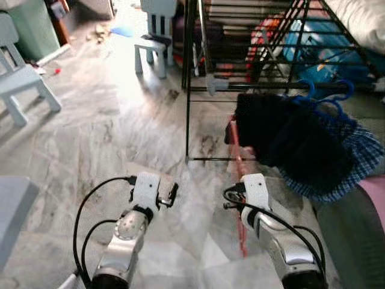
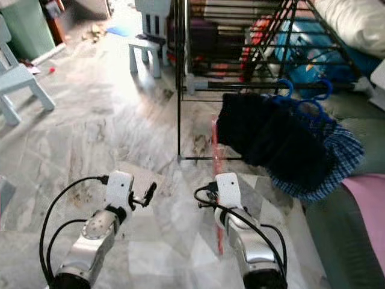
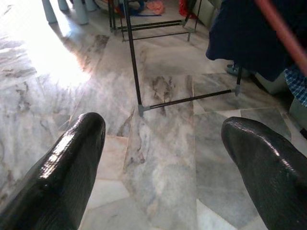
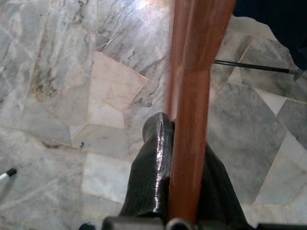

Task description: Hang hanger

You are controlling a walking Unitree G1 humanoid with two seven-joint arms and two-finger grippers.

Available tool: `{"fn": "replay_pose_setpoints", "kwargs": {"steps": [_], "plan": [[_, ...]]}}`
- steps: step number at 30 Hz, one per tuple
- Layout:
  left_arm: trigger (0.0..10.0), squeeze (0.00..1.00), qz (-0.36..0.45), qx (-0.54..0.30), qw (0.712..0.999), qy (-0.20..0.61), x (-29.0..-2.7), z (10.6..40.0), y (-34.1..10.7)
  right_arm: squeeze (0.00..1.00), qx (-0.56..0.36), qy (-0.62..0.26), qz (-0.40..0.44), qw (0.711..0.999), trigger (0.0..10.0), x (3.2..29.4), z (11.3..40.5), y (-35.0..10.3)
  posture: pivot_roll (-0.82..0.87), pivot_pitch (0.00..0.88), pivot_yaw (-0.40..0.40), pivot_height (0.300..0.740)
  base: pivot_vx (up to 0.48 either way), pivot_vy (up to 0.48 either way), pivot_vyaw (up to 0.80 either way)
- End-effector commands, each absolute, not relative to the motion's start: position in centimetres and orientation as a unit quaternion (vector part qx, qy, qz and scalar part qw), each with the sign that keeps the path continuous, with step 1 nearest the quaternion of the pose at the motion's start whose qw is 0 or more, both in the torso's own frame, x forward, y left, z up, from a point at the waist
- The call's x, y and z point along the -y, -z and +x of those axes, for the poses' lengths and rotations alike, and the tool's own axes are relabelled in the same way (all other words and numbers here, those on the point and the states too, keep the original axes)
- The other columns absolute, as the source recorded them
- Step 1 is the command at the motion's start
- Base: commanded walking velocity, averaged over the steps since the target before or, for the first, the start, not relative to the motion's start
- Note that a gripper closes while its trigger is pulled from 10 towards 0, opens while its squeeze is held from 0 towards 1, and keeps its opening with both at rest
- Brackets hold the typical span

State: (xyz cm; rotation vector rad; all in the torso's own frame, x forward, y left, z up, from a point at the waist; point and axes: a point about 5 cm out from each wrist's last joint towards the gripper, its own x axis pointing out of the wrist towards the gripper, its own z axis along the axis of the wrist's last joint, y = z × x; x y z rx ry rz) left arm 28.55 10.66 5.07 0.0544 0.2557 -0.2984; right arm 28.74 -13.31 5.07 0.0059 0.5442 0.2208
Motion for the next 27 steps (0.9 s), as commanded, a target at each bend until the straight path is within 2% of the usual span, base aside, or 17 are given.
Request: {"fn": "replay_pose_setpoints", "kwargs": {"steps": [1, 8, 27], "plan": [[10.0, 0.00, 0.031, -0.129, 0.978, 0.162, -9.92, 28.38, -4.92, 0.00, -0.271, -0.097, -0.002, 0.958, 10.0, 14.12, 28.73, -5.02, 0.00, 0.105, -0.028, 0.740, 0.394, 0.274, 0.00], [10.0, 0.00, 0.035, -0.129, 0.977, 0.166, -9.77, 28.23, -4.82, 0.00, -0.261, -0.073, 0.002, 0.963, 10.0, 14.62, 29.13, -5.33, 0.00, 0.108, -0.028, 0.740, 0.473, 0.000, 0.00], [10.0, 0.00, 0.038, -0.133, 0.977, 0.162, -9.60, 28.09, -4.62, 0.00, -0.262, -0.077, -0.010, 0.962, 10.0, 14.64, 28.97, -5.27, -0.01, 0.115, -0.032, 0.740, 0.467, 0.000, 0.00]]}}
